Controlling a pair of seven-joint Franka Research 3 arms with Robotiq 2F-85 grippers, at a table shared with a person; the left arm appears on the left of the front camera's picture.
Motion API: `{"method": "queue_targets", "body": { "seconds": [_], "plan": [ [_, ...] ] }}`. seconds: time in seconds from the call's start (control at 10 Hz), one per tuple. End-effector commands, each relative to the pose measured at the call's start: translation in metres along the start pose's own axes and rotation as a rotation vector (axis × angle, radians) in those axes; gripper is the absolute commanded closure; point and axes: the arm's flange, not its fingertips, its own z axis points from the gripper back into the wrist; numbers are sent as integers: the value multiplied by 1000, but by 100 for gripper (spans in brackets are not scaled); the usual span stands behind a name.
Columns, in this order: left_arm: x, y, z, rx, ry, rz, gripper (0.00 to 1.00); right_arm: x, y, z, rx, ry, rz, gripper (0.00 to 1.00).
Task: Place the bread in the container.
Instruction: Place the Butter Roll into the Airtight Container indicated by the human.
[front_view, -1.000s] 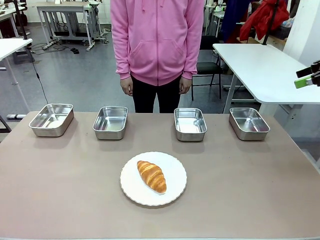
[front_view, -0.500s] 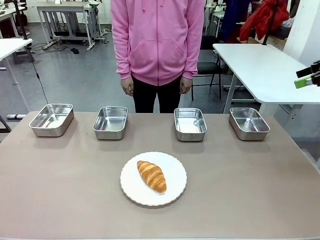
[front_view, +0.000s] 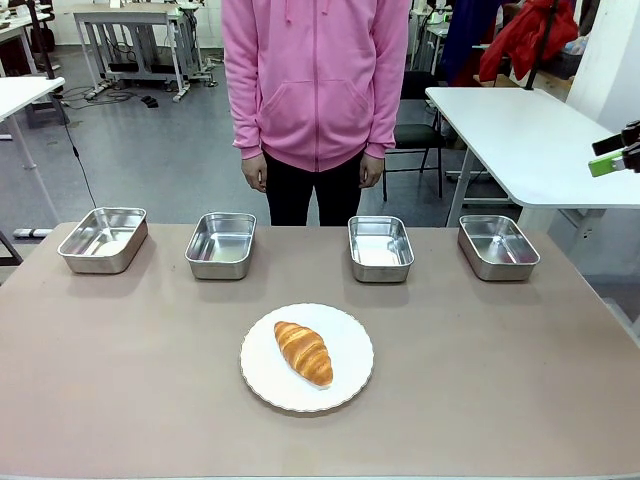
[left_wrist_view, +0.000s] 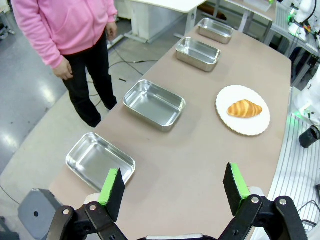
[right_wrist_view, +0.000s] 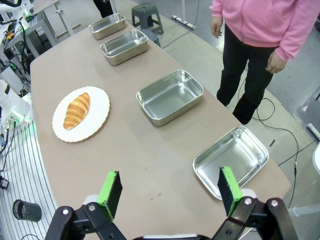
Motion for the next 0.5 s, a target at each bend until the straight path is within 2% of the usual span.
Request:
{"method": "queue_targets", "body": {
  "seconds": [0.0, 0.4],
  "plan": [
    [0, -1, 1, 0, -3, -1, 0, 2, 1, 0, 2, -5, 5, 0],
    [0, -1, 1, 0, -3, -1, 0, 2, 1, 0, 2, -5, 5, 0]
  ]
}}
